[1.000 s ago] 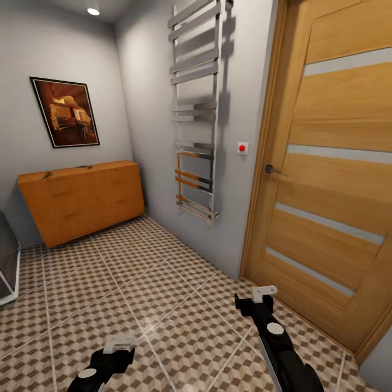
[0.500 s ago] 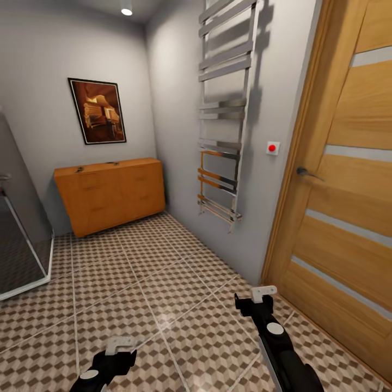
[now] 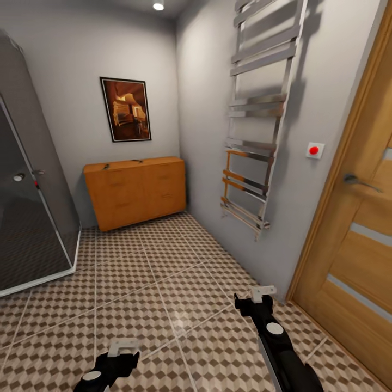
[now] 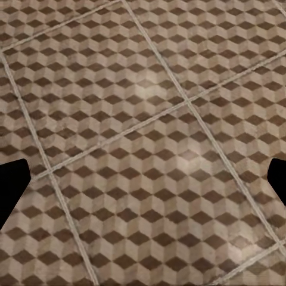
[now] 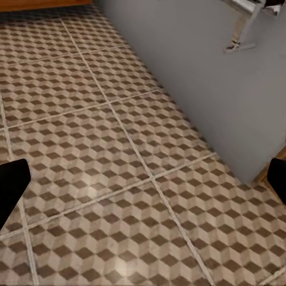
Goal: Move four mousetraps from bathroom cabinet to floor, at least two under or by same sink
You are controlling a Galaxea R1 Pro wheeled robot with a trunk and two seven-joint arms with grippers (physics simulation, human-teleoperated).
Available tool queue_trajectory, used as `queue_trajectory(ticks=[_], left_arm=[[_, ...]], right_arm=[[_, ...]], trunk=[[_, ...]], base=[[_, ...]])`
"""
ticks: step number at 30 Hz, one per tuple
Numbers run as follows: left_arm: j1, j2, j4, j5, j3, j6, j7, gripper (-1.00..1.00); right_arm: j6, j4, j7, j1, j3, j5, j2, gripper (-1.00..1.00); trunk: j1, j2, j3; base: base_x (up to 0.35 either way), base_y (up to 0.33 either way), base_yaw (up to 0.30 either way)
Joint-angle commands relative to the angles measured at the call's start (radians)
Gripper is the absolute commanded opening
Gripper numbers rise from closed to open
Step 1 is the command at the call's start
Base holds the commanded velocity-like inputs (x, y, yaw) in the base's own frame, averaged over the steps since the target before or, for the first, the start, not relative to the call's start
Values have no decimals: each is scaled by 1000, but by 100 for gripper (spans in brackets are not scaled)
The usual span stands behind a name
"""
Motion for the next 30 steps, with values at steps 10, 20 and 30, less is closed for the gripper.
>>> queue_trajectory(ticks=[10, 20, 30], left_arm=[[0, -2, 4, 1, -3, 4, 3, 100], [0, -2, 6, 1, -3, 4, 3, 100], [0, -3, 19, 1, -3, 4, 3, 100]], right_arm=[[7, -2, -4, 0, 3, 8, 2, 100], [7, -2, -4, 0, 3, 8, 3, 100], [7, -2, -4, 0, 3, 8, 3, 100]], trunk=[[1, -1, -7], [1, -1, -14], [1, -1, -24]], base=[[332, 0, 267], [333, 0, 259], [333, 0, 216]])
